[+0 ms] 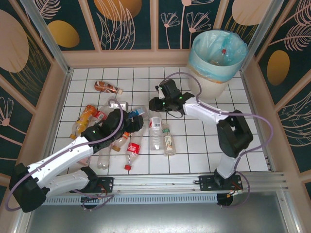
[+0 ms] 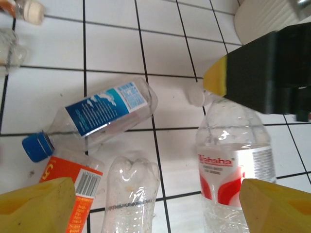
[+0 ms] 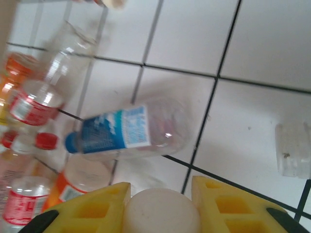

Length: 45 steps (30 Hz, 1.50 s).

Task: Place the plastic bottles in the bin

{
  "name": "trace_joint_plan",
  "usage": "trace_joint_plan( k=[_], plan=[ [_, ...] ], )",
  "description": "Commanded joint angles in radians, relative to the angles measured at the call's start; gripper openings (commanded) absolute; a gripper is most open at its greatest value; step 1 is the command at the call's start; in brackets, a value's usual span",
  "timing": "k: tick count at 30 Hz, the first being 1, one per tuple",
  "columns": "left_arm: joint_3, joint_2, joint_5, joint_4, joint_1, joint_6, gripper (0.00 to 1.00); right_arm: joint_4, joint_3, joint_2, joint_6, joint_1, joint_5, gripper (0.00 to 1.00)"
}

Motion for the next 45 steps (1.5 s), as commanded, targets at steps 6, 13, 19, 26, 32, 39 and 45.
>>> trace_joint_plan(
  k=[6, 13, 19, 26, 32, 39, 45],
  plan=[
    [0.126, -0.063, -0.113, 0.008, -0.001, 0.111, 0.85, 0.111, 0.05, -0.282, -0.113, -0.003, 0.224, 0.0],
    [0.278, 0.023, -0.079, 0.072, -0.002, 0.218, 0.84, 0.242, 0.143, -0.432, -0.368, -0.008, 0.61, 0.0],
    [0.471, 0.183, 0.012, 0.099, -0.002, 0.282, 0.83, 0.462, 0.258, -0.382, -0.661, -0.043, 0.867, 0.0],
    [0.596, 0.31, 0.117, 0.125, -0.002, 0.276, 0.82, 0.666, 0.415, -0.234, -0.881, -0.181, 0.996, 0.0],
    [0.591, 0.33, 0.152, 0.137, -0.002, 0.26, 0.82, 0.649, 0.55, -0.122, -0.874, -0.322, 0.969, 0.0],
    [0.559, 0.321, 0.144, 0.146, -0.002, 0.259, 0.83, 0.513, 0.759, 0.052, -0.85, -0.377, 0.964, 0.0],
    [0.536, 0.311, 0.139, 0.152, -0.002, 0.251, 0.83, 0.401, 0.851, 0.16, -0.836, -0.384, 0.999, 0.0]
  ],
)
